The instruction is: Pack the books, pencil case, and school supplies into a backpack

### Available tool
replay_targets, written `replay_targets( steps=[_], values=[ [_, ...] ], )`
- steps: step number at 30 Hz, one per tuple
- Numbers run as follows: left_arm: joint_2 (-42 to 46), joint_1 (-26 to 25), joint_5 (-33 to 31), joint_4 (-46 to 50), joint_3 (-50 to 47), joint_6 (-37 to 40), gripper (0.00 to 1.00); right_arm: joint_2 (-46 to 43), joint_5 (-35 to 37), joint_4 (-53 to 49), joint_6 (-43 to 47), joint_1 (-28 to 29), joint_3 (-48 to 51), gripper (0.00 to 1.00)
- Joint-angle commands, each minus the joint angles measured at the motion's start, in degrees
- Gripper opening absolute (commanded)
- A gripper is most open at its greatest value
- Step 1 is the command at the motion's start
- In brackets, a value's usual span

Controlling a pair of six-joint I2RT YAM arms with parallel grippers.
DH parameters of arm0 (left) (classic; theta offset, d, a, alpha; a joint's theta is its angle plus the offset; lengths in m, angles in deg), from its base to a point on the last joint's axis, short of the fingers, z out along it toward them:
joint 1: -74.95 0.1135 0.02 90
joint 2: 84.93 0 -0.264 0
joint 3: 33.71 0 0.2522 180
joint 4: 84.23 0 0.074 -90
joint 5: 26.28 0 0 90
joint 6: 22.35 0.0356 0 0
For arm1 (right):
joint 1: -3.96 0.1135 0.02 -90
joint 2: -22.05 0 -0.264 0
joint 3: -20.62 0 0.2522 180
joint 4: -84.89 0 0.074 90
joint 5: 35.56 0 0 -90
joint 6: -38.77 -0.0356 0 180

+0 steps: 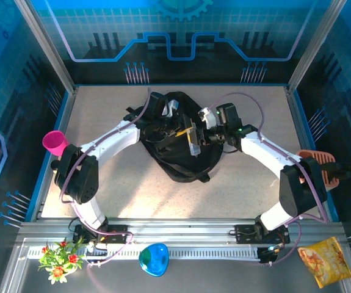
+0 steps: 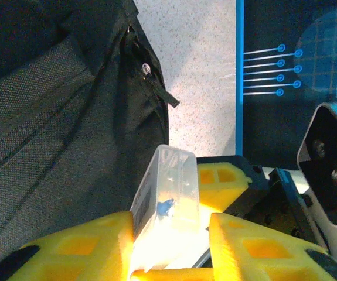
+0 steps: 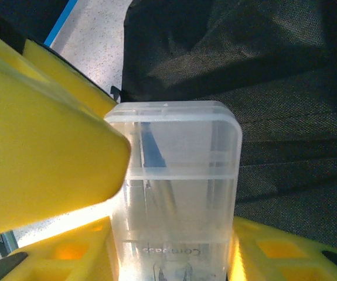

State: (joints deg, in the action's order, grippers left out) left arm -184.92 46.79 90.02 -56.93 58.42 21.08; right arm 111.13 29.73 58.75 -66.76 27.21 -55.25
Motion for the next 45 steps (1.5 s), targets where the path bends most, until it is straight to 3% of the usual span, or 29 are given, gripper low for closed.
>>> replay_targets(
  steps=[1, 7, 13, 17, 22, 29, 35, 45],
  values=[
    [-0.8, 0.2, 2.4, 1.8, 1.8, 0.7, 0.35, 0.6, -2.8, 1.9, 0.6, 0.4, -0.8, 0.47],
    [-0.6, 0.9, 2.9, 0.7, 2.3, 1.1, 0.14, -0.6, -5.2, 4.0, -1.4, -0.6, 0.4, 0.51],
    [2.0, 4.4, 4.7, -9.1, -1.7, -3.8, 0.12, -4.3, -10.1, 7.0, -10.8, -4.2, 3.1, 0.83],
    [4.8, 6.9, 5.1, -18.9, -6.8, -8.8, 0.12, -7.7, -13.7, 15.2, -23.0, -6.1, 7.1, 0.89],
    [6.6, 8.8, 5.3, -29.0, -11.3, -14.4, 0.12, -8.3, -17.3, 29.2, -34.8, -5.9, 11.0, 0.89],
    [7.8, 10.0, 5.5, -36.3, -14.2, -18.8, 0.12, -6.2, -12.3, 29.9, -39.7, -5.8, 10.9, 0.88],
    [8.3, 10.6, 6.1, -40.9, -16.2, -21.3, 0.12, -3.1, -12.6, 39.3, -47.4, -5.4, 11.4, 0.87],
    [11.1, 11.6, 1.3, -35.4, -18.5, -16.9, 0.10, -7.0, -4.0, 33.8, -45.9, -7.1, 14.6, 0.84]
  ],
)
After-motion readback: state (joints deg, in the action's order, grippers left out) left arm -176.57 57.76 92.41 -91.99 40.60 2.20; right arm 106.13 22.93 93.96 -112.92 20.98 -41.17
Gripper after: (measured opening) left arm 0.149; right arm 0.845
